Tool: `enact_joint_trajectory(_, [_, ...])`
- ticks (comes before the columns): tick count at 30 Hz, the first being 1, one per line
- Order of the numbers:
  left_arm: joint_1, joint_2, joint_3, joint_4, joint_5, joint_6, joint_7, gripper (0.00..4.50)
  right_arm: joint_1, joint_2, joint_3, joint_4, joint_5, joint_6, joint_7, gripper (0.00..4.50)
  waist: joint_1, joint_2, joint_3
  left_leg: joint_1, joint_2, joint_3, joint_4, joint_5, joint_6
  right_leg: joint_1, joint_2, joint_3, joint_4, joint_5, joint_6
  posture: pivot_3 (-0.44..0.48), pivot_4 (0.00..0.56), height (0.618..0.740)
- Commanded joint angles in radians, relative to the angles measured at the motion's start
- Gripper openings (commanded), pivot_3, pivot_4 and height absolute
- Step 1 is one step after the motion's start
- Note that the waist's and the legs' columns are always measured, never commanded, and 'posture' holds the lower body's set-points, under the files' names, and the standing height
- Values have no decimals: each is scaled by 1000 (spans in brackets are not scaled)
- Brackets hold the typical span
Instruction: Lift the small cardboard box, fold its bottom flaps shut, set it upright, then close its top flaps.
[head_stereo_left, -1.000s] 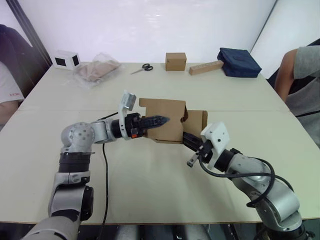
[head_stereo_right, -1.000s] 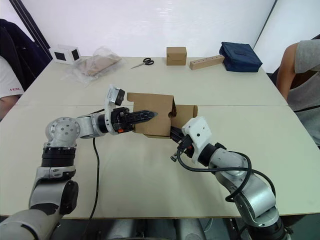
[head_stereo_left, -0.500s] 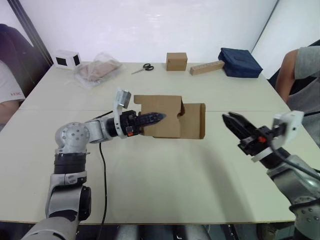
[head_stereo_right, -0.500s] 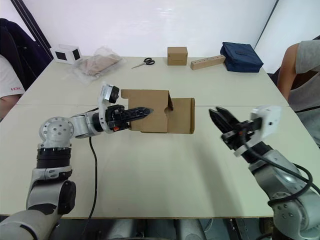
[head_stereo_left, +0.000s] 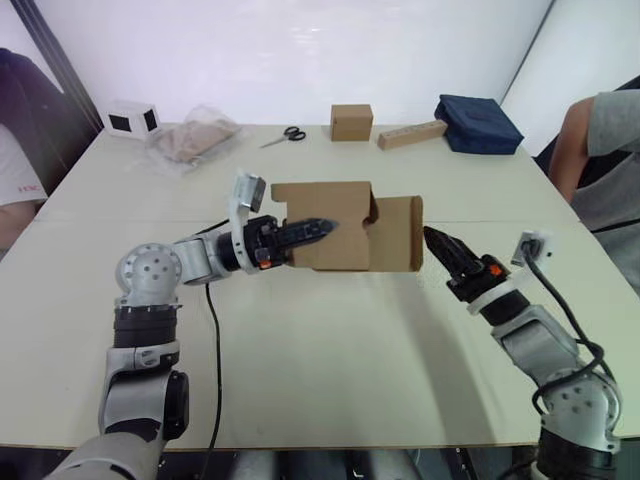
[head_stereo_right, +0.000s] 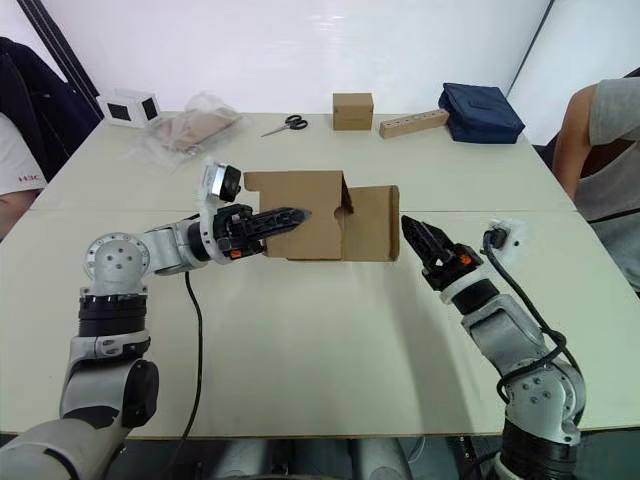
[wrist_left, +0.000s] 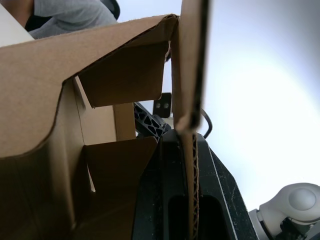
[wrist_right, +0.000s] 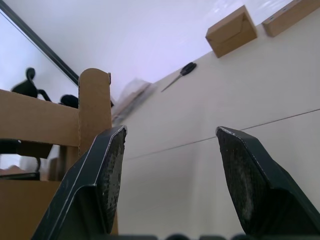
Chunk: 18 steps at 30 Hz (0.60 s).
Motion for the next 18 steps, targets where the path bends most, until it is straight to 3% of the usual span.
enact_joint_trajectory(1, [-16,-12,24,-44,-43,-11,17,0,-10,66,50,-44,202,-3,-18,3012,0,0,0,0,0,0,0,0,0,0,0,0,0,0,0,0,150,740])
enact_joint_trajectory(6, [-14,-16,21,-44,-48,-18,31,0,-5,61,106,-108,336,-11,-58,3012,1,0,0,-5,0,-1,0,0,0,-4,-1,0,0,0,0,0,150,740])
enact_joint_trajectory(18, [-1,-15,15,-41,-46,-27,43,0,-4,24,174,-176,442,-98,-124,3012,0,0,0,-10,0,-1,0,0,0,-9,0,-2,0,2,4,0,150,740])
